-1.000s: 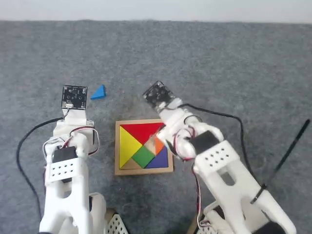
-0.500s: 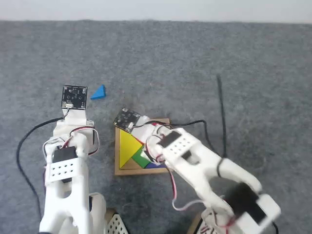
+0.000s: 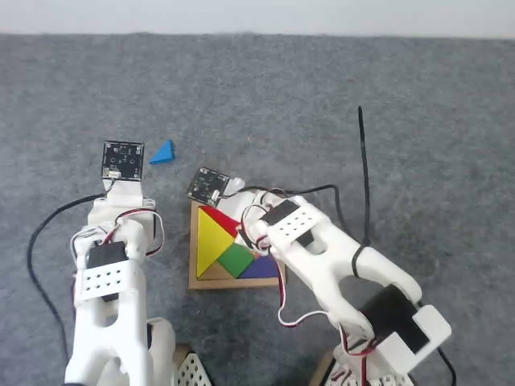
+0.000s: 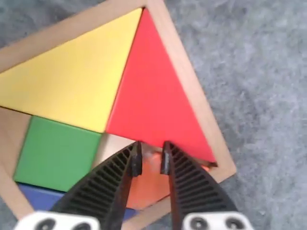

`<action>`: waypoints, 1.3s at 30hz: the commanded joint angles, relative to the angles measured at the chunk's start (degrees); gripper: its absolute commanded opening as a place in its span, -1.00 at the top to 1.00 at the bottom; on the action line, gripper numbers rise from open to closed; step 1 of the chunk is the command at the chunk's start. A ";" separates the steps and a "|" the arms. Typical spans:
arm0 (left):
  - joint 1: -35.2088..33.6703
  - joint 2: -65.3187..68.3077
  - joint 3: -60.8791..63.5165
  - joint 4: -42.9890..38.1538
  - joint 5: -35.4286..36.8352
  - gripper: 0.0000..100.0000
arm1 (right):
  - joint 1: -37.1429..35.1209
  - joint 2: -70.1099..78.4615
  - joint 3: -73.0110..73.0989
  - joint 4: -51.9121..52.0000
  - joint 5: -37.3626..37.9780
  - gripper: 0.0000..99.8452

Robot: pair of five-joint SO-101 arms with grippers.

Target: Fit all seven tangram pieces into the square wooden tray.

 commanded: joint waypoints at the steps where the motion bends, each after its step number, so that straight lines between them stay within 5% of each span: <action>1: 0.35 -0.18 -0.31 -0.97 -0.62 0.97 | 1.10 -0.13 -1.67 1.27 0.88 0.97; 30: 0.35 -0.18 -0.31 -0.97 -0.62 0.97 | 5.85 -36.53 8.53 8.04 -8.00 0.99; 39: 0.35 -0.18 -0.31 -0.97 -0.62 0.97 | 18.77 -39.34 8.70 7.96 -8.18 0.99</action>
